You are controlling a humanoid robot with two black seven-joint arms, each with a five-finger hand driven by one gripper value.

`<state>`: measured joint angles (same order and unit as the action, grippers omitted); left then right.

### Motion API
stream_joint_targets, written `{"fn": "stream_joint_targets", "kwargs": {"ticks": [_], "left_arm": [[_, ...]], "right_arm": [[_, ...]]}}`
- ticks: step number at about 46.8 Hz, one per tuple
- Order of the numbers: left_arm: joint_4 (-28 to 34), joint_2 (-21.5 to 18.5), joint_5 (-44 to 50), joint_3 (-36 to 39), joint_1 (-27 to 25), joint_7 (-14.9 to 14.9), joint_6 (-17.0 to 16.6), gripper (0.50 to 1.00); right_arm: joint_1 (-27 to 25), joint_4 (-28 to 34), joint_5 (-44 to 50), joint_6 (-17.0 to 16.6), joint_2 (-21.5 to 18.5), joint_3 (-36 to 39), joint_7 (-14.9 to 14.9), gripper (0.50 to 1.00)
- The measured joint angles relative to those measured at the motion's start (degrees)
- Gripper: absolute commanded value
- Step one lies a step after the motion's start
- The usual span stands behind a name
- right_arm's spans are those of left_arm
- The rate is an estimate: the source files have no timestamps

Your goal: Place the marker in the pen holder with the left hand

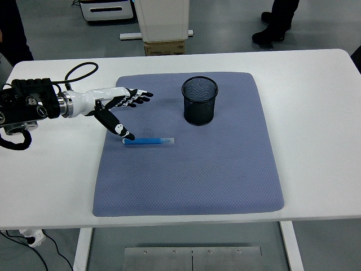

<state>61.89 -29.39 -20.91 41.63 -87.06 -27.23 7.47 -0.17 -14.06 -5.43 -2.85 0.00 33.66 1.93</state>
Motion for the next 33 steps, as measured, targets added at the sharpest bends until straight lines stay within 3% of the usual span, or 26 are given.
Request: {"fn": "stream_joint_targets", "kwargs": {"ticks": [9, 18, 33], "left_arm": [[-0.3, 3.1, -2.2, 3.9, -0.5, 0.0, -0.6, 1.0], [-0.4, 5.5, -3.2, 4.2, -0.2, 0.1, -4.3, 1.0], [-0.8, 10.3, -3.3, 4.2, 0.3, 0.3, -6.0, 1.0]], "right_arm": [[0.0, 0.0, 0.0, 0.0, 0.0, 0.0, 0.0, 1.0], [0.0, 0.0, 0.0, 0.0, 0.0, 0.0, 0.0, 1.0], [0.0, 0.0, 0.0, 0.0, 0.0, 0.0, 0.0, 1.0]]}}
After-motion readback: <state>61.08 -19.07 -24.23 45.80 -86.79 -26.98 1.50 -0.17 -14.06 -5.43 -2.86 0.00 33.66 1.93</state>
